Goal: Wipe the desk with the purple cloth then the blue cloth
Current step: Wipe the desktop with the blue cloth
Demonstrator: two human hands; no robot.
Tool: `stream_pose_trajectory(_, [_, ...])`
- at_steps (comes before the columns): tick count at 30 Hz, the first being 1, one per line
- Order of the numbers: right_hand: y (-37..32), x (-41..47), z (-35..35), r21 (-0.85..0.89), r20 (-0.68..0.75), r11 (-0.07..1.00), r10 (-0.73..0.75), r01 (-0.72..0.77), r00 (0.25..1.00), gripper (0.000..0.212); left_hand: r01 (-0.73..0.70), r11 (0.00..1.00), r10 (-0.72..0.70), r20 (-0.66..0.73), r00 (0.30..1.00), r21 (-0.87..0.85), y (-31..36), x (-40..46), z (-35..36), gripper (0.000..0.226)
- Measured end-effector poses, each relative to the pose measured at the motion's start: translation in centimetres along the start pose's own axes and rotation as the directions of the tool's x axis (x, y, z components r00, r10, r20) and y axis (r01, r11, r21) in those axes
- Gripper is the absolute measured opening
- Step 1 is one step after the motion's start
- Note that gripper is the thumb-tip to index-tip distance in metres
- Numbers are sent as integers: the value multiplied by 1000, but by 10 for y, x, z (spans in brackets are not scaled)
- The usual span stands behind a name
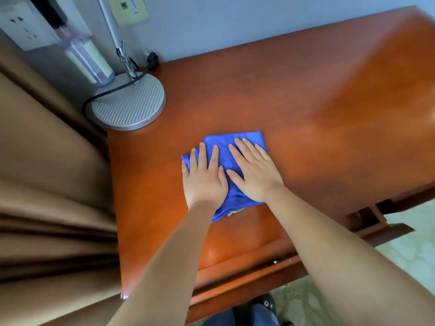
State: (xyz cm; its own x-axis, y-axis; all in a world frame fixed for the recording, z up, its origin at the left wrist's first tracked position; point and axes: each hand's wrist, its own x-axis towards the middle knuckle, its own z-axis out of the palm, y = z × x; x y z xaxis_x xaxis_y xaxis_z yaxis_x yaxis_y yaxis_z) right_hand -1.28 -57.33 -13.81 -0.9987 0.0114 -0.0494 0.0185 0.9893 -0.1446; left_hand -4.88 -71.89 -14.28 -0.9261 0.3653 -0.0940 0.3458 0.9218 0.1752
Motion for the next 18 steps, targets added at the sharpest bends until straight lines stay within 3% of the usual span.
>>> stream_pose_trajectory(5, [-3, -53, 5, 34, 30, 999, -3, 2, 1000, 72, -26, 999, 25, 42, 999, 20, 12, -50, 0, 65])
stream_pose_trajectory(9, [0, -78, 5, 42, 60, 999, -18, 16, 998, 69, -4, 1000, 3, 52, 999, 20, 21, -75, 2, 58])
stream_pose_trajectory(18, [10, -41, 2, 68, 46, 992, -109, 106, 993, 70, 94, 996, -94, 34, 995, 6, 25, -51, 0, 62])
